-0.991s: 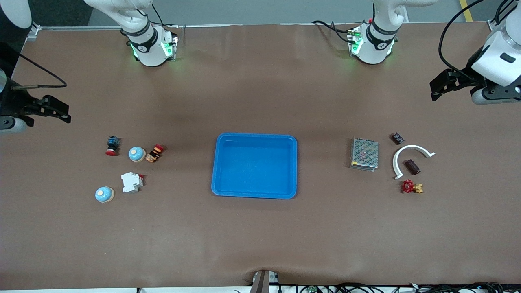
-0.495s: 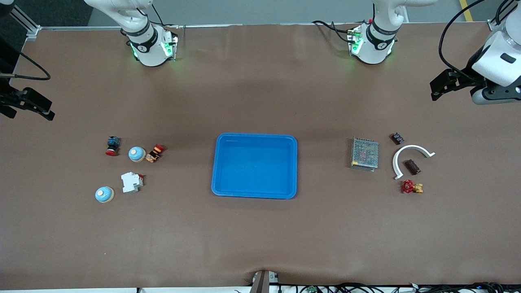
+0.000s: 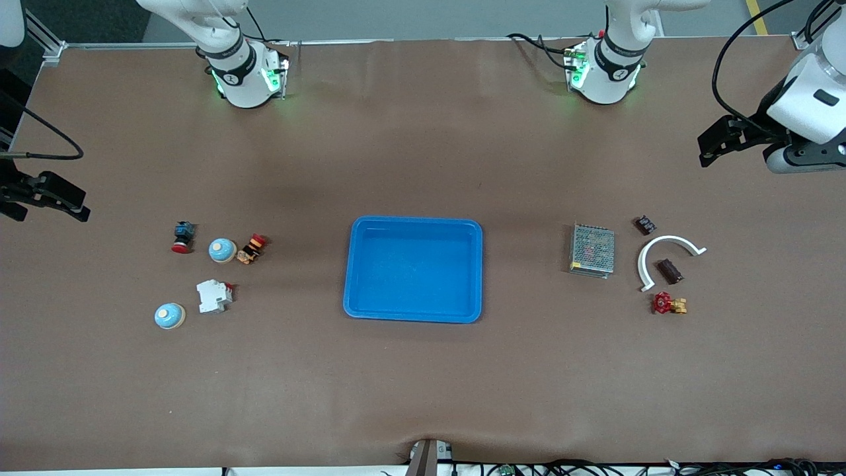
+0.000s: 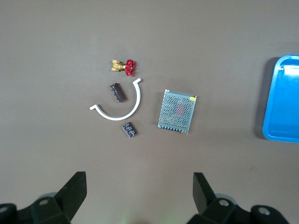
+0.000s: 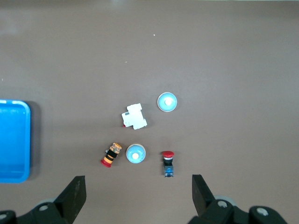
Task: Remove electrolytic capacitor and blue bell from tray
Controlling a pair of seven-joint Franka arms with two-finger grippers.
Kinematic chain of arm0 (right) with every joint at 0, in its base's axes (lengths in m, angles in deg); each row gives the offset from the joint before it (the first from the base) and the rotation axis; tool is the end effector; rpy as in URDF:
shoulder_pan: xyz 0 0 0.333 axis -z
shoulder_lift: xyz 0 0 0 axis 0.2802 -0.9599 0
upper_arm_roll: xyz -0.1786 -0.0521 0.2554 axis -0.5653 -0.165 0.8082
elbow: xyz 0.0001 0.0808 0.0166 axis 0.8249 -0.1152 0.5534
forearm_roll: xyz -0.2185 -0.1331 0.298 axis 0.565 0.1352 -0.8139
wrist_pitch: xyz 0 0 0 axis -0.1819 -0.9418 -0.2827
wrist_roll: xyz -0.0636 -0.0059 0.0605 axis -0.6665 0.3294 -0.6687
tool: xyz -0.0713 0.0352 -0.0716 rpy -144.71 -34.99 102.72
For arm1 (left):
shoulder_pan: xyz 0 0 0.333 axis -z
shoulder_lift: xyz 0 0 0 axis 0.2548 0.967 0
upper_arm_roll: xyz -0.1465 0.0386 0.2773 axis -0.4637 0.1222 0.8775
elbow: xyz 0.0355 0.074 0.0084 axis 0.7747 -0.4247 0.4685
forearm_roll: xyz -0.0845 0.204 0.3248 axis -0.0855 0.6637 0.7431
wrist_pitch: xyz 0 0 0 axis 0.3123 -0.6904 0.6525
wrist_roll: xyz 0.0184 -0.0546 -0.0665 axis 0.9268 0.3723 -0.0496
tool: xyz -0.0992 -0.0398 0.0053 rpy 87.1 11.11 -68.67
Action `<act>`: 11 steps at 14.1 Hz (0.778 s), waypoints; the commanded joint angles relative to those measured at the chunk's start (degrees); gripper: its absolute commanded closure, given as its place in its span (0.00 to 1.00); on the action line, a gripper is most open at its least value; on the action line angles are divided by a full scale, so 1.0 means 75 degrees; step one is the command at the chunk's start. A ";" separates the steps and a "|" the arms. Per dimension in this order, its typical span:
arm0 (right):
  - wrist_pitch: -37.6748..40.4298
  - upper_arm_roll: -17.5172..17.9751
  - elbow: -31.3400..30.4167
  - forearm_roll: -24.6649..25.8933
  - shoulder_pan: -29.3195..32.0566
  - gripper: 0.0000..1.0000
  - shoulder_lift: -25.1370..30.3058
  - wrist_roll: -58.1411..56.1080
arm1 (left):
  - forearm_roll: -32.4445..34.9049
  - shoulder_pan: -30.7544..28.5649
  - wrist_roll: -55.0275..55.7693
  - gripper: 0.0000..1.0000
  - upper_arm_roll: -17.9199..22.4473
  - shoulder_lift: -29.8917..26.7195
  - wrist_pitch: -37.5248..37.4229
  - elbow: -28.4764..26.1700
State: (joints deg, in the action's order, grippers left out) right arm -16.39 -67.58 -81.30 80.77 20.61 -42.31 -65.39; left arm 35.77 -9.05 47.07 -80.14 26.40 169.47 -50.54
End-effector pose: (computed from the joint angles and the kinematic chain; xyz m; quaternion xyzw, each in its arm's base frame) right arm 0.5954 -0.0250 0.6265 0.9989 0.0144 0.0417 0.0187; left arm 0.5323 -0.0711 0.6421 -0.9996 -0.0083 0.0018 0.0276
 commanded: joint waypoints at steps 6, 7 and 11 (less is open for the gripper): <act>0.0164 0.0085 0.0197 0.0012 0.0066 0.00 -0.0060 0.0972 | -0.0154 -0.0047 -0.0202 0.00 0.0011 0.0136 -0.0080 0.0271; 0.0164 0.0085 0.0186 0.0013 0.0043 0.00 -0.0071 0.0972 | -0.0131 -0.0047 -0.0213 0.00 0.0011 0.0125 -0.0080 0.0283; 0.0176 0.0085 0.0162 -0.0116 0.0183 0.00 -0.0060 0.0074 | -0.0201 -0.0058 -0.0225 0.00 0.0023 0.0113 -0.0092 0.0295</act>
State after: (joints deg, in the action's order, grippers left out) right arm -15.93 -67.40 -81.06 80.80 20.82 -42.39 -61.03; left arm 35.29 -9.07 47.07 -80.05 26.70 169.47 -49.78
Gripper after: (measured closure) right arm 0.000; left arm 0.000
